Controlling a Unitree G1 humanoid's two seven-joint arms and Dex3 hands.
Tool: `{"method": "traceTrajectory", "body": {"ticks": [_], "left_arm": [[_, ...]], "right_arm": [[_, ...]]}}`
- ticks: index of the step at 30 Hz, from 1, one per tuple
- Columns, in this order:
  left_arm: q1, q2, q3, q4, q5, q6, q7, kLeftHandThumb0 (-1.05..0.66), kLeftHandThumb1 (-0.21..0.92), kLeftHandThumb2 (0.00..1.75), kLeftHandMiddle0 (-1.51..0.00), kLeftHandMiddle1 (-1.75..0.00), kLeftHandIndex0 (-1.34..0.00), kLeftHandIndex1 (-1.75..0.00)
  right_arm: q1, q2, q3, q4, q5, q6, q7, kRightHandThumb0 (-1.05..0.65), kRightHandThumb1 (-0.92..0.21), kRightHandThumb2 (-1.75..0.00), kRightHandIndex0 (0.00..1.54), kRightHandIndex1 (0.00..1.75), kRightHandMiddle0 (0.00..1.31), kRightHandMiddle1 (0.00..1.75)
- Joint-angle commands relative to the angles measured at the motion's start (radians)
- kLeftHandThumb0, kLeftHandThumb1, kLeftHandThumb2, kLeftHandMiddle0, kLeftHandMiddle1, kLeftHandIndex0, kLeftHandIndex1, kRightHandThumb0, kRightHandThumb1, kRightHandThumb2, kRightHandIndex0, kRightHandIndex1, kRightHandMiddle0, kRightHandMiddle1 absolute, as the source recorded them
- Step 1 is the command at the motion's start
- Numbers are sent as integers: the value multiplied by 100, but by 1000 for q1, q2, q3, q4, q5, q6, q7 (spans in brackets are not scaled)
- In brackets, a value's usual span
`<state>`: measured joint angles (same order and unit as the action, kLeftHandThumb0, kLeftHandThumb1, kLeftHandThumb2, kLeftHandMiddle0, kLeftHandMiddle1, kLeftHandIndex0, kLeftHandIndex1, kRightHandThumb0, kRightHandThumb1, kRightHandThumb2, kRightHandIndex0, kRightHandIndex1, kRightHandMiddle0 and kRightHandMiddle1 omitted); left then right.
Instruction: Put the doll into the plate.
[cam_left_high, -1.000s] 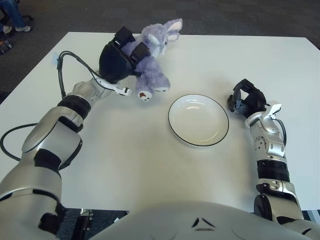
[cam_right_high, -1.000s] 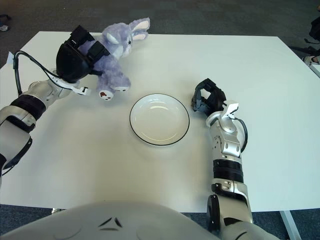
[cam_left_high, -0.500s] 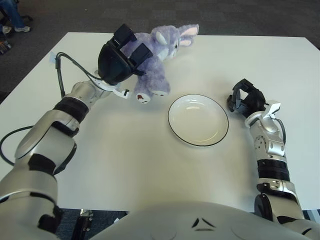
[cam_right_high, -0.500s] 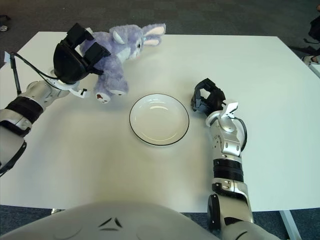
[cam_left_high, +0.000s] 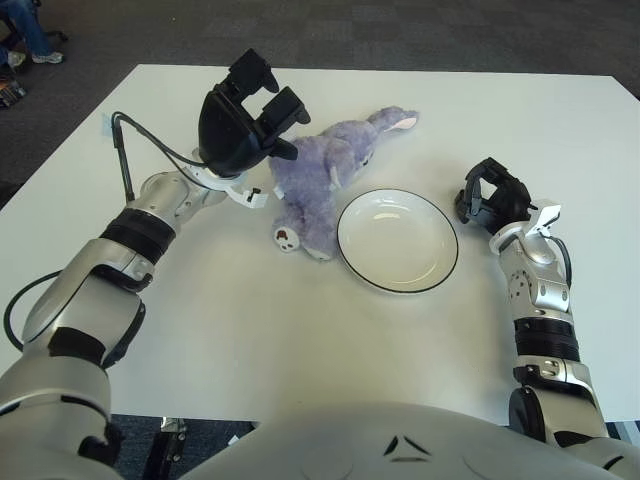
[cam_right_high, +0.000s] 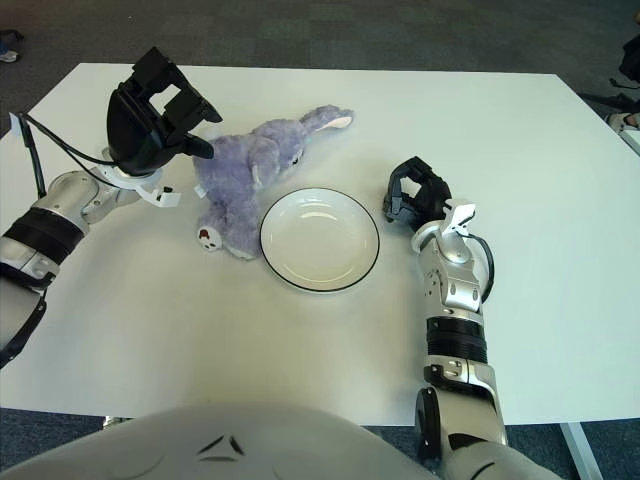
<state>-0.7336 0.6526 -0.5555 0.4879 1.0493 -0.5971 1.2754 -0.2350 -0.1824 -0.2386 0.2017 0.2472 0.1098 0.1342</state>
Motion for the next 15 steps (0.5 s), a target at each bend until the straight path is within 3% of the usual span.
{"method": "traceTrajectory", "body": {"ticks": [1, 4, 5, 9, 15], "left_arm": [[24, 3, 28, -34, 4, -19, -12, 0, 20, 145, -58, -174, -58, -175], [37, -4, 39, -61, 14, -23, -11, 0, 20, 145, -58, -174, -58, -175], [40, -6, 43, -67, 15, -25, -12, 0, 20, 139, -68, -155, -59, -175], [59, -18, 63, -90, -7, -47, -33, 0, 20, 133, -81, -136, -57, -175], [101, -44, 98, -135, -125, -146, -166, 0, 15, 149, -78, -165, -51, -175]], "right_arm": [[15, 0, 6, 20, -10, 30, -6, -45, -43, -118, 124, 175, 53, 175], [16, -1, 8, 18, -12, 30, -2, -45, -43, -118, 124, 175, 53, 175], [16, -2, 9, 17, -12, 30, -1, -45, -43, -118, 124, 175, 53, 175], [15, -2, 12, 15, -13, 31, 2, -45, -43, -118, 125, 175, 53, 175], [18, -3, 14, 9, -10, 31, 9, -45, -44, -117, 125, 175, 52, 175]]}}
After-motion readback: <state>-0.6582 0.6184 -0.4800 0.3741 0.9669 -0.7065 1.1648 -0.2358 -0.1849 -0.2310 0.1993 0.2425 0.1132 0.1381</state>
